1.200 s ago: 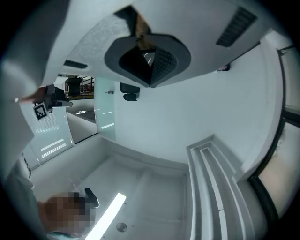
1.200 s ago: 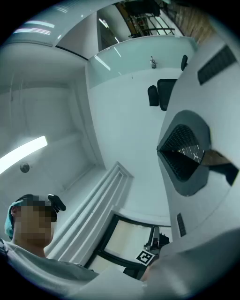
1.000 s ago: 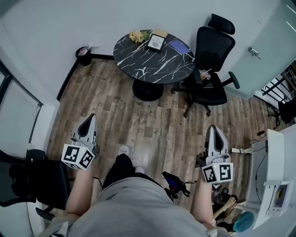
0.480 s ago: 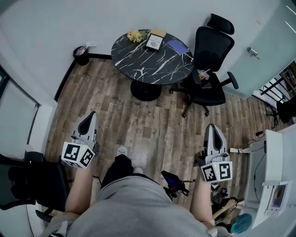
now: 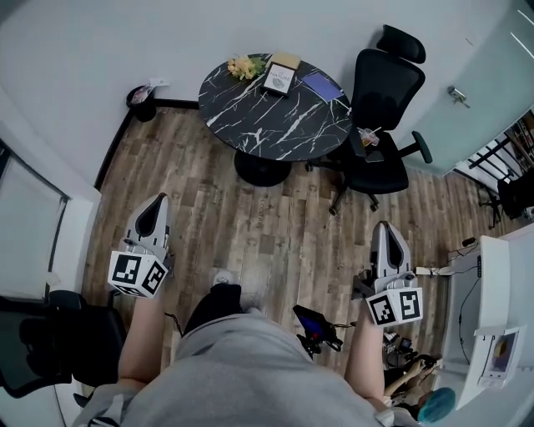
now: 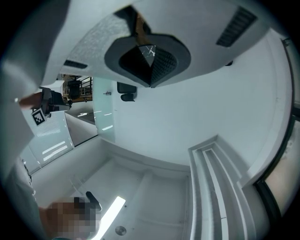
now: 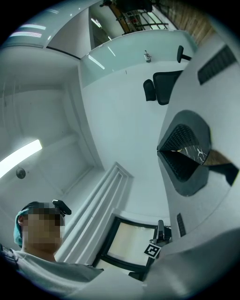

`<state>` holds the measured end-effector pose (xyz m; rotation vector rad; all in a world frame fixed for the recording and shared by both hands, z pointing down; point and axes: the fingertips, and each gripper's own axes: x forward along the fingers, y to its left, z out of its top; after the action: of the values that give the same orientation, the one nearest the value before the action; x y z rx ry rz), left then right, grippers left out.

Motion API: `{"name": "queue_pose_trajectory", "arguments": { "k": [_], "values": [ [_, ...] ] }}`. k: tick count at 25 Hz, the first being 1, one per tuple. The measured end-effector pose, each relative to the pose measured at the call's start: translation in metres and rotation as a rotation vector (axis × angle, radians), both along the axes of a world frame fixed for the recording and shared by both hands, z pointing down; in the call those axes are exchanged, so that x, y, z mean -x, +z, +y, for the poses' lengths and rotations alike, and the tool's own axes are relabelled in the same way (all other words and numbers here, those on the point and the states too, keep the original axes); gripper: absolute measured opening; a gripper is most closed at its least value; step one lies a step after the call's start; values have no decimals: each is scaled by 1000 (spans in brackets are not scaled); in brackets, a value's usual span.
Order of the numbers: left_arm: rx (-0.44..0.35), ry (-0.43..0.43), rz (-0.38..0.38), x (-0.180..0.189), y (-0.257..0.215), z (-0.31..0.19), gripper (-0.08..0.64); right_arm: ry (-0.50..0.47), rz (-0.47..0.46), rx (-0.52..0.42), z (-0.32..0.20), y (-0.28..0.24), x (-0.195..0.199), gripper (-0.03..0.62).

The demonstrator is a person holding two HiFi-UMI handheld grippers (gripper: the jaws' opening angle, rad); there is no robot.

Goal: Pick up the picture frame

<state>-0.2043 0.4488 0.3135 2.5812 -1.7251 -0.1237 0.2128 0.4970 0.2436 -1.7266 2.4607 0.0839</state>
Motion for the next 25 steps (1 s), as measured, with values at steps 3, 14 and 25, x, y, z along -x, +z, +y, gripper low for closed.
{"name": "queue_pose_trajectory", "arguments": {
  "k": [3, 14, 25],
  "values": [
    [-1, 21, -17, 6, -1, -27, 8, 0, 12, 4, -24, 0, 14, 25],
    [-24, 92, -14, 34, -11, -116, 8, -20, 26, 24, -103, 1, 86, 25],
    [-18, 106, -17, 66, -5, -144, 8, 3, 32, 11, -134, 0, 119, 25]
  ]
}}
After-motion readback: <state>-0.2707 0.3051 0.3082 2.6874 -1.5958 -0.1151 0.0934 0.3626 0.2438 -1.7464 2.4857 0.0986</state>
